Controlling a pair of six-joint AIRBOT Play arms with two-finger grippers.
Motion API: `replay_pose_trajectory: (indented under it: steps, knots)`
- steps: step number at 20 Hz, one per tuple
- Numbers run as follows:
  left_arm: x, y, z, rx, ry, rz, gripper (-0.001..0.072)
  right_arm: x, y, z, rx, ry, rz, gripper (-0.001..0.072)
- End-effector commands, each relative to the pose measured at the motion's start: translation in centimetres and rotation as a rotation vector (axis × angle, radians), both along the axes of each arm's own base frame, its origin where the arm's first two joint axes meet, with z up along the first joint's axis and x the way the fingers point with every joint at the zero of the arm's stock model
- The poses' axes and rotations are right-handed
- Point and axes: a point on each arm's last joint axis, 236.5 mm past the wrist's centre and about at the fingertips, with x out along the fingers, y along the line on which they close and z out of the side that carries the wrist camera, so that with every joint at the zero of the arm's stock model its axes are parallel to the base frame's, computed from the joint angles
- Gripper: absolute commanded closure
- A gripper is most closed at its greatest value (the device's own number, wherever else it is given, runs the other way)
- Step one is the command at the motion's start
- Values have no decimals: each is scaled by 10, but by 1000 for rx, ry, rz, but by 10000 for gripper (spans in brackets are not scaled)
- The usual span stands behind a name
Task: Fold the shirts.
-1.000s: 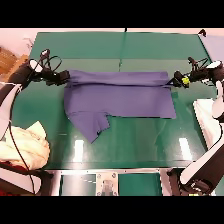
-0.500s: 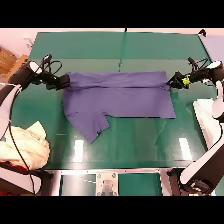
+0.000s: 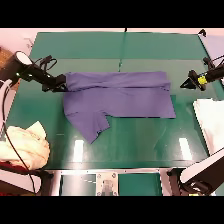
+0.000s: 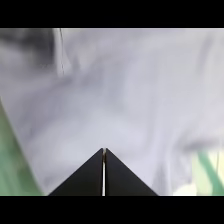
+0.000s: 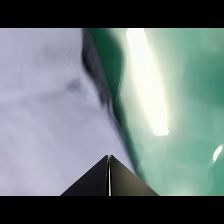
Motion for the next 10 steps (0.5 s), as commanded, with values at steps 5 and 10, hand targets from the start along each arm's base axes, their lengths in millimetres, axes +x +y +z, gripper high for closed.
replay_pose_trajectory:
  steps: [5, 10]
  knots:
    - [-110, 8, 10, 59, 74, 6, 684, -122, 24, -7, 43, 74, -150, 691]
    - [-162, -8, -33, -17, 120, 180, 100, -164, 40, -40, 40, 1, -396, 512]
